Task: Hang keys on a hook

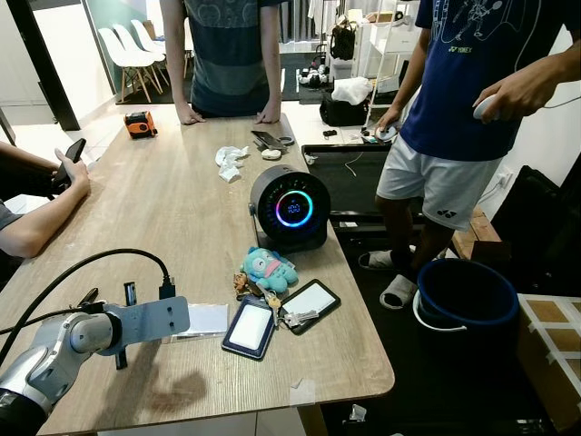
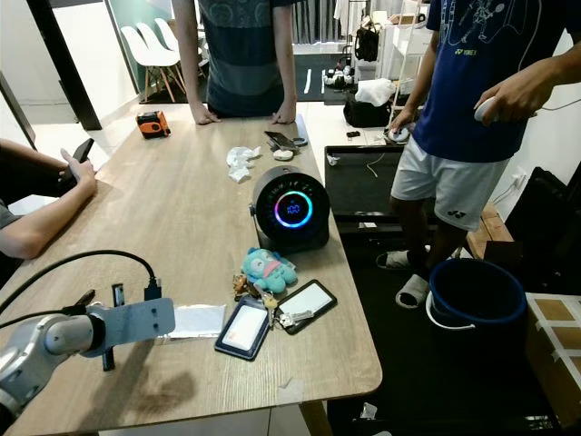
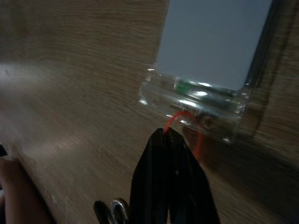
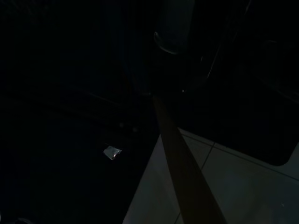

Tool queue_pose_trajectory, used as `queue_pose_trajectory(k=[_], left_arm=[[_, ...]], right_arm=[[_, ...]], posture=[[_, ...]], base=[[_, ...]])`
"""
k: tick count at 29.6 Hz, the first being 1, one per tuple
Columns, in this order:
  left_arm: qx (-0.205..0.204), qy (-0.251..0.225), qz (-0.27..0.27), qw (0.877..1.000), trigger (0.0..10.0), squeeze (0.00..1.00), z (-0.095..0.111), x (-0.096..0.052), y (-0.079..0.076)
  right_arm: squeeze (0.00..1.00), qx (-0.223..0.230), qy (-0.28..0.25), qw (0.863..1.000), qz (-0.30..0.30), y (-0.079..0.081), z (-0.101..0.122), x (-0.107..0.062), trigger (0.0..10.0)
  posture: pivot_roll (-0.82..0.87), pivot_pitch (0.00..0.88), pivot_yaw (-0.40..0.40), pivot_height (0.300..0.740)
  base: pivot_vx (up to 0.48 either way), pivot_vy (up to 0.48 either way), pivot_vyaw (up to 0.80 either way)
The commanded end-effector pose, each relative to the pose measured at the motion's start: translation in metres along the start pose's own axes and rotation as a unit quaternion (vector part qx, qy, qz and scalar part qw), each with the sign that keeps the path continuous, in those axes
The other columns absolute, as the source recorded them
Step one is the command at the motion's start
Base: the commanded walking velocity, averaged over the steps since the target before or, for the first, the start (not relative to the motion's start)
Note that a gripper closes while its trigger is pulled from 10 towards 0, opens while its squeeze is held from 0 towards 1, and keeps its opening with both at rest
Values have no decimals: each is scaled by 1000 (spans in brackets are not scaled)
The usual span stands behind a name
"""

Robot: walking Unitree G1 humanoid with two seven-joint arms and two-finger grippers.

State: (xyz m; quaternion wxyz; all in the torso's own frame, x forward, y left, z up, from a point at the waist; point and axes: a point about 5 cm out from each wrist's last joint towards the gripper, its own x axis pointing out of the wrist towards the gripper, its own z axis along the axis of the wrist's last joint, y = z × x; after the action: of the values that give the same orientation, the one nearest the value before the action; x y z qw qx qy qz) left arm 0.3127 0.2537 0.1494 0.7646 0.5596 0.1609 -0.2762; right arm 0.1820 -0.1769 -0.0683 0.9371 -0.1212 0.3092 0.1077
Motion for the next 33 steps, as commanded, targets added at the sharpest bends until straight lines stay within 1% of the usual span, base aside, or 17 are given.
queue_pose_trajectory(k=[1, 4, 6, 7, 8, 11, 12, 17, 19, 21, 22, 25, 26, 28, 29, 32, 33], left_arm=[[-12, 2, -8, 1000, 0, 0, -1, 4, -8], [-16, 5, 3, 1000, 0, 0, -2, 5, -5], [-50, -3, 34, 998, 0, 0, -1, 4, 1], [-88, -10, 69, 994, 10000, 0, 0, 4, 9], [-163, -24, 139, 977, 10000, 0, 2, 3, 23], [-183, -30, 161, 969, 10000, 0, 3, 1, 27], [-213, -40, 194, 957, 10000, 0, 3, -3, 32], [-244, -69, 208, 945, 10000, 0, 3, -12, 33], [-273, -122, 186, 936, 10000, 0, 11, -19, 28], [-273, -122, 186, 936, 10000, 0, 11, -19, 28], [-289, -140, 180, 930, 10000, 0, 14, -22, 28], [-374, -157, 194, 893, 10000, 0, 17, -24, 31], [-374, -157, 194, 893, 10000, 0, 17, -24, 31], [-440, -180, 213, 854, 10000, 0, 25, -21, 29], [-440, -180, 213, 854, 10000, 0, 25, -21, 29], [-487, -196, 224, 821, 10000, 0, 31, -17, 16], [-487, -196, 224, 821, 10000, 0, 31, -17, 16]], right_arm=[[0, 8, 7, 1000, -1, 2, -4, -2, 10000], [0, 8, 7, 1000, -1, 2, -3, -1, 10000], [0, 8, 6, 1000, -1, 2, -3, -1, 10000], [0, 9, 6, 1000, -1, 2, -3, -1, 10000], [0, 9, 6, 1000, -2, 1, -3, -1, 10000], [0, 9, 5, 1000, -2, 1, -3, -1, 10000], [0, 10, 6, 1000, -3, 1, -3, -1, 10000], [0, 10, 7, 1000, -5, 0, -4, -2, 10000], [0, 10, 9, 1000, -5, -1, -5, -3, 10000], [0, 10, 9, 1000, -5, -1, -5, -3, 10000], [0, 9, 9, 1000, -5, -2, -6, -3, 10000], [0, 7, 7, 1000, -4, -3, -4, -2, 10000], [0, 7, 7, 1000, -4, -3, -4, -2, 10000], [0, 7, 3, 1000, -5, -4, 0, 0, 10000], [0, 7, 3, 1000, -5, -4, 0, 0, 10000], [0, 8, 1, 1000, -6, -4, 1, 1, 10000], [0, 8, 1, 1000, -6, -4, 1, 1, 10000]], posture=[[32, 134, 80, 740], [33, 130, 80, 740], [33, 130, 80, 740], [34, 129, 82, 740], [35, 129, 82, 740], [36, 129, 82, 740], [36, 128, 82, 740], [36, 127, 82, 740], [40, 125, 78, 740], [40, 125, 78, 740], [40, 124, 77, 740], [42, 121, 73, 740], [42, 121, 73, 740], [44, 118, 76, 740], [44, 118, 76, 740], [44, 117, 81, 740], [44, 117, 81, 740]], base=[[0, 0, 0], [0, 0, 0], [0, 0, 0], [0, 0, 0], [0, 0, 0], [0, 0, 0], [0, 0, 0], [0, 0, 0], [0, 0, 0], [0, 0, 0], [0, 0, 0], [0, 0, 0], [0, 0, 0], [0, 0, 0], [0, 0, 0], [0, 0, 0], [0, 0, 0]])
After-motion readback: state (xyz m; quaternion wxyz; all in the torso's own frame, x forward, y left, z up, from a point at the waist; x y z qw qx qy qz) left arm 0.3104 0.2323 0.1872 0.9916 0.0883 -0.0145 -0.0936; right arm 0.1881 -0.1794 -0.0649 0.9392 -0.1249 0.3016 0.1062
